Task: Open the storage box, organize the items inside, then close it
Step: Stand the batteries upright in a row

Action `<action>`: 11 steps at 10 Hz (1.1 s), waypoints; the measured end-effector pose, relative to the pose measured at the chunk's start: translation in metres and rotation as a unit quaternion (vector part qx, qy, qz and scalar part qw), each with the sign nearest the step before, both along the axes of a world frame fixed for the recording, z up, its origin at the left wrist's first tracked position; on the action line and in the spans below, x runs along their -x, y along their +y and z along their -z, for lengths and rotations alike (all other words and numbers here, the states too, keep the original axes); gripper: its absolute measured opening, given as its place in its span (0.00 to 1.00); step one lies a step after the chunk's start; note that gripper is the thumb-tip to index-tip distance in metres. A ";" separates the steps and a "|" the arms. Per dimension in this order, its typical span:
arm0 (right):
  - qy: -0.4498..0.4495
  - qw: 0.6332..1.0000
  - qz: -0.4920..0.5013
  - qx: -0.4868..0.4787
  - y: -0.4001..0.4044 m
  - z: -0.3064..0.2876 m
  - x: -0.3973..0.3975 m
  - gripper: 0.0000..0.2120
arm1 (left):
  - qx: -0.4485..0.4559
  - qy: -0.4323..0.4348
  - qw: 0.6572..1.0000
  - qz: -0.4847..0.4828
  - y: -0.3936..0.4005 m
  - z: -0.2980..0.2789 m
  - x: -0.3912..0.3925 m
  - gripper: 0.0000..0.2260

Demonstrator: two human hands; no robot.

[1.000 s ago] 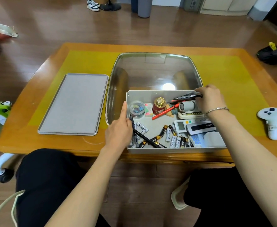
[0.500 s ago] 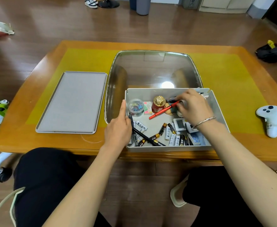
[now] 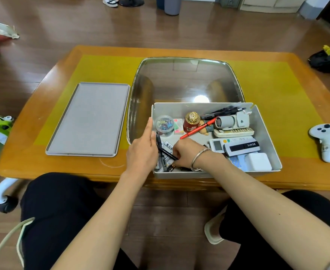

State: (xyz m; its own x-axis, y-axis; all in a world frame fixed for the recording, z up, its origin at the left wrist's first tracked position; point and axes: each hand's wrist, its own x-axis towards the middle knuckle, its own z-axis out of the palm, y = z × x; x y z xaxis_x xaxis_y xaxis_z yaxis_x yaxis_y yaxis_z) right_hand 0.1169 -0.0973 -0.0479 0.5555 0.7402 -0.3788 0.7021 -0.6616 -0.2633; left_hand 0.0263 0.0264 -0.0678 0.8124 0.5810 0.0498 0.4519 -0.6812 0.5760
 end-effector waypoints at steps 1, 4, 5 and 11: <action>0.012 0.996 0.057 -0.063 0.006 -0.004 -0.004 0.15 | -0.007 -0.004 1.000 0.000 -0.001 0.001 -0.001 0.22; 0.069 0.992 0.101 -0.033 0.031 0.007 0.000 0.23 | -0.023 0.015 1.000 -0.012 -0.002 -0.001 -0.002 0.22; 0.058 0.993 0.094 -0.040 0.027 0.001 -0.001 0.19 | -0.027 0.018 0.999 -0.011 -0.001 0.001 -0.002 0.22; -0.140 0.904 0.397 -0.073 -0.138 -0.063 -0.076 0.19 | -0.029 0.014 0.999 -0.009 -0.001 0.001 -0.002 0.22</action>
State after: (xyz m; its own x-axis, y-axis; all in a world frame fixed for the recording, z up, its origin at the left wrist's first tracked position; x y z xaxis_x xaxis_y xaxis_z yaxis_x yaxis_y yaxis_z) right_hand 0.1934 -0.2348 0.0149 0.9926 0.0970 -0.0725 0.0737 -0.9589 -0.2739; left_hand 0.0280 0.0257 -0.0691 0.8029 0.5930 0.0615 0.4803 -0.7045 0.5226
